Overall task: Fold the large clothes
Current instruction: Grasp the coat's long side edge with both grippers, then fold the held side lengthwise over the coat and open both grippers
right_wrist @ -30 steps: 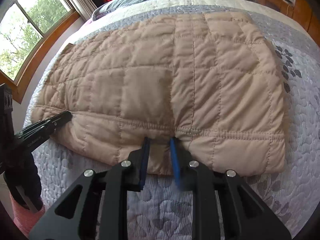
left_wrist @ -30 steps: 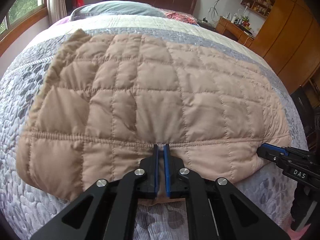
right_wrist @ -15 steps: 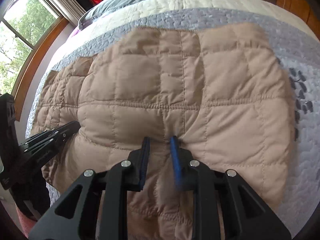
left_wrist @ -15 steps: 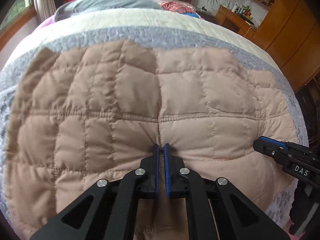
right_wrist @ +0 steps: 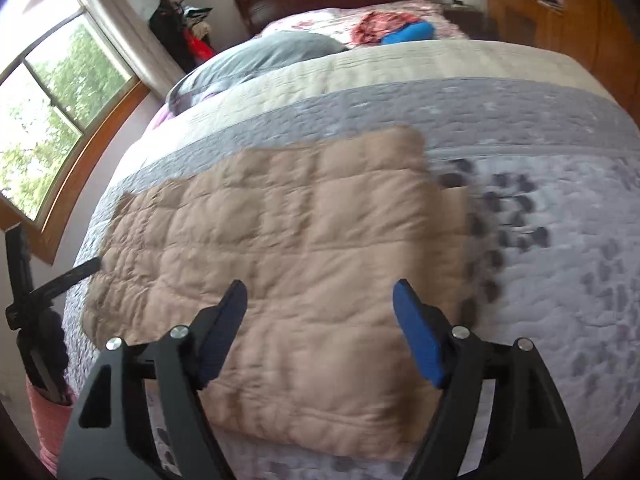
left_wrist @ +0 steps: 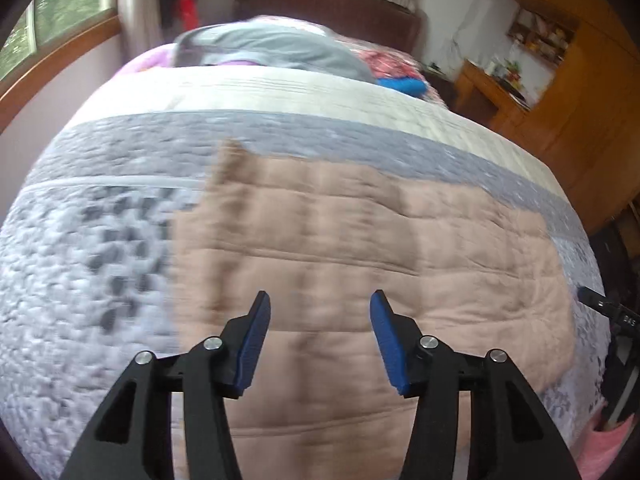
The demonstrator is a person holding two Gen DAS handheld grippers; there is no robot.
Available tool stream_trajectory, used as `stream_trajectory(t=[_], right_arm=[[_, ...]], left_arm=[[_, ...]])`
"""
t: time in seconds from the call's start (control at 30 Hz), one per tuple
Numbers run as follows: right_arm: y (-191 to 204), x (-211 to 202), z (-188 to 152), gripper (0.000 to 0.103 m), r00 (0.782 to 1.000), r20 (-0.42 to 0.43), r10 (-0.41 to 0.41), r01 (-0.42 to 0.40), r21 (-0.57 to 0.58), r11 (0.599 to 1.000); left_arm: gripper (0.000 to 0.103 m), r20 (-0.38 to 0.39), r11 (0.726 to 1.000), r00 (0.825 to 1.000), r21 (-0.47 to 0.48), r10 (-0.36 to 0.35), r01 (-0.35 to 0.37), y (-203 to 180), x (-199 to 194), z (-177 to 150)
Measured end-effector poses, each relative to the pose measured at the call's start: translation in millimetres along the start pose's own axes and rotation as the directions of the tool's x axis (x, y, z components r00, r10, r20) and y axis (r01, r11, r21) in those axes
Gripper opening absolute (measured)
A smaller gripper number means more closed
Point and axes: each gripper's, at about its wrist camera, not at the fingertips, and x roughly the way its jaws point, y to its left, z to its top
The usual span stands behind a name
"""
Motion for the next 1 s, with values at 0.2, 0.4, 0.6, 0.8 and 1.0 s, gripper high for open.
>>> stream_trajectory(t=[0.2,0.4,0.6,0.8,1.0], right_arm=[[-61.2,19.3,-2.9,0.085,0.996,-0.071,0.059,-0.048,0.143,0.988],[-75.5,50.7,-3.9,0.086,0.981,-0.115,0.154,-0.128,0.204,0.97],[-76.4,65.1,-3.8,0.087,0.974,-0.129,0.188,-0.16,0.2,0.967],[-61.9,67.1,-2.2,0.05,0.972,-0.126,0.201,-0.179,0.161,0.97],[-50.7,46.3,-1.7,0.017,0.969,-0.098,0.228,-0.213,0.147,0.966]], left_arm=[[0.068,-0.08,0.989,0.994,-0.138,-0.072,0.061,76.6,13.1,1.1],[0.076,-0.091,0.963,0.966,-0.151,-0.24,0.225,93.5,34.5,-7.1],[0.081,-0.114,0.945,0.948,-0.179,-0.296,0.273,98.7,73.2,-1.0],[0.058,-0.111,0.927,0.928,-0.17,-0.356,0.335,86.0,84.9,5.4],[0.019,-0.06,0.931,0.936,-0.147,-0.347,0.336,65.9,71.7,6.8]])
